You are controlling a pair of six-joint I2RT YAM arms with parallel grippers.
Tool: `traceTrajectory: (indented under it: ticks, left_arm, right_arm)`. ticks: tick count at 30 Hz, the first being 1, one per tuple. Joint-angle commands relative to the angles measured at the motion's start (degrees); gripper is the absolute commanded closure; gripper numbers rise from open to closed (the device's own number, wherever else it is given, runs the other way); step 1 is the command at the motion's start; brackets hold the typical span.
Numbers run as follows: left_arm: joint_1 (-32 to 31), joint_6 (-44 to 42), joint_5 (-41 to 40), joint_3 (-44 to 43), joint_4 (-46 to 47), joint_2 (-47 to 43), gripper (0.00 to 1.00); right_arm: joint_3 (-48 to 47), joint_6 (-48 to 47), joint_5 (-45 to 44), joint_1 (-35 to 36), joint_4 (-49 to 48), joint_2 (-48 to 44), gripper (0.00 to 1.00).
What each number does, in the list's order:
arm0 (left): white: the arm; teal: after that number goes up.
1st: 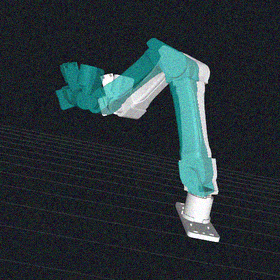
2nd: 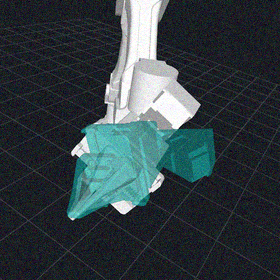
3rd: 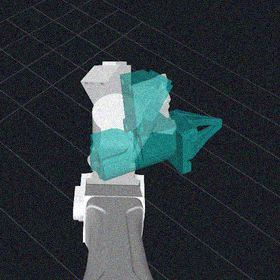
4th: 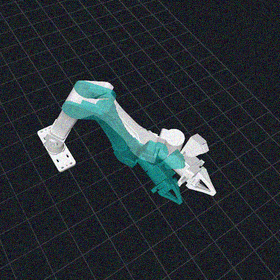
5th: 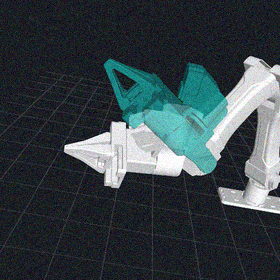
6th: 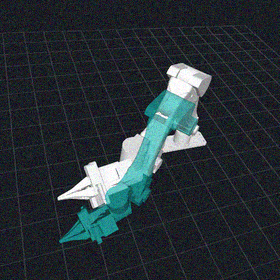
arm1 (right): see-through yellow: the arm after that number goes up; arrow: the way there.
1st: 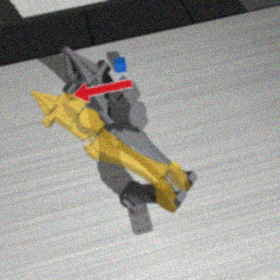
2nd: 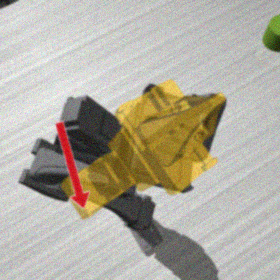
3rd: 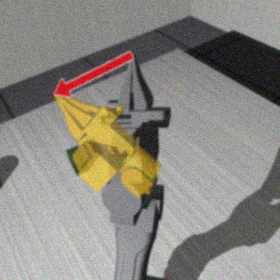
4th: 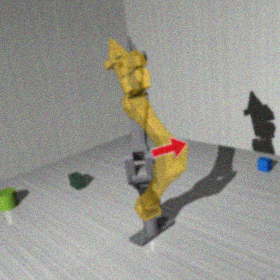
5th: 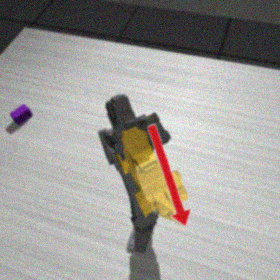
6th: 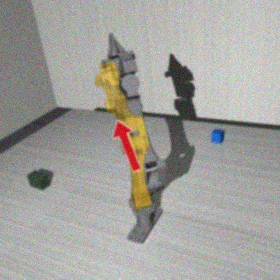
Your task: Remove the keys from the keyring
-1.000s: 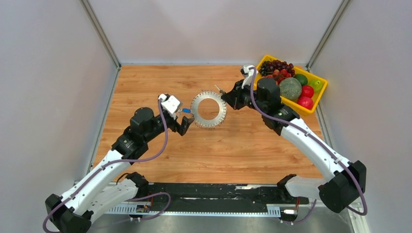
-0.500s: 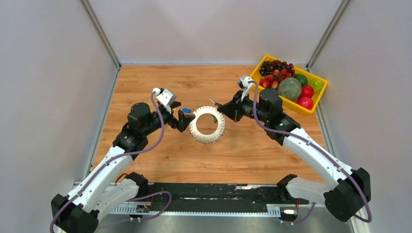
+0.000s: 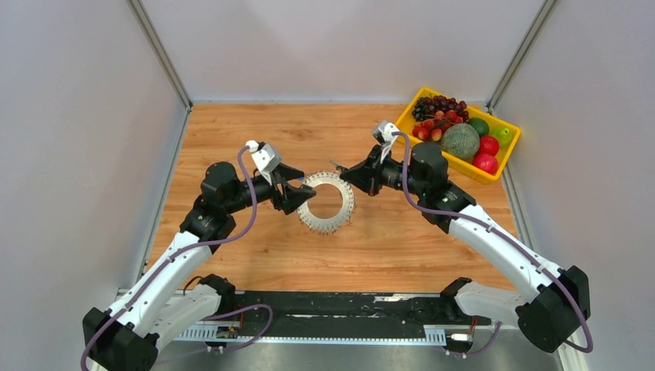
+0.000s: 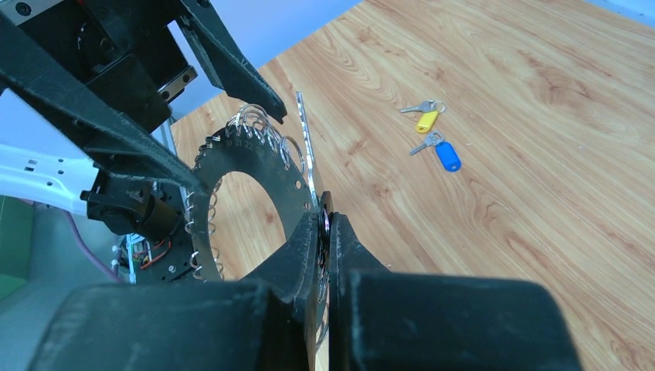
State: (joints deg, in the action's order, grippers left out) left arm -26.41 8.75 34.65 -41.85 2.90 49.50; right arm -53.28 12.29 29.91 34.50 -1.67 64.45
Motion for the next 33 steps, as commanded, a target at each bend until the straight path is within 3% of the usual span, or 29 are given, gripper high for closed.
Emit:
traceTrajectory:
  ticks: [1, 2, 3, 4, 6, 7, 9, 10, 11, 18, 27, 33]
  left_arm:
    - [0.3, 0.8, 6.6, -1.0, 4.4, 0.0, 0.37]
    - [0.4, 0.9, 7.0, -0.9, 4.5, 0.1, 0.6]
    - [0.3, 1.0, 7.1, -0.9, 4.5, 0.1, 0.68]
    - [0.3, 0.9, 7.4, -0.8, 4.6, 0.0, 0.84]
    - [0.3, 0.8, 7.8, -0.7, 4.5, -0.2, 0.98]
    - [0.4, 0.6, 7.6, -0.7, 4.3, -0.3, 0.99]
    - [0.3, 0.3, 6.0, -0.9, 3.8, -0.6, 1.0]
    - [0.4, 0.2, 5.2, -1.0, 3.5, -1.1, 1.0]
    - [0.4, -0.1, 3.7, -1.1, 3.0, -1.3, 1.0]
    - [1.0, 0.8, 1.7, -0.5, 4.3, -3.9, 1.0]
    - [1.7, 2.9, 0.4, 1.0, 7.7, -7.1, 1.0]
    - [1.8, 11.2, -13.2, 5.6, 15.3, -11.8, 1.0]
  right_arm:
    - [-2.3, -1.0, 1.6, 1.9, -5.5, -0.1, 1.0]
    - [-2.4, -1.0, 1.3, 2.0, -5.6, 0.0, 1.0]
    - [-2.5, -0.9, 1.3, 2.1, -5.6, 0.1, 1.0]
    - [-2.5, -0.9, 1.2, 2.2, -5.6, 0.2, 1.0]
    - [-2.2, -1.0, 0.8, 2.2, -5.6, -0.1, 0.99]
    - [-1.8, -1.0, 0.4, 2.2, -5.6, -0.3, 0.82]
    - [-0.6, -0.8, -1.2, 2.2, -5.7, -0.6, 0.28]
    - [0.3, -0.6, -2.3, 2.2, -5.7, -1.0, 0.1]
    - [2.0, -0.5, -3.1, 2.2, -5.6, -1.3, 0.02]
    - [13.5, 1.7, 2.2, 2.0, -12.9, -5.2, 0.01]
    - [22.3, 10.4, 7.4, 2.0, -28.8, -3.8, 0.12]
    - [28.4, 22.8, 11.5, 3.1, -53.3, 1.2, 0.13]
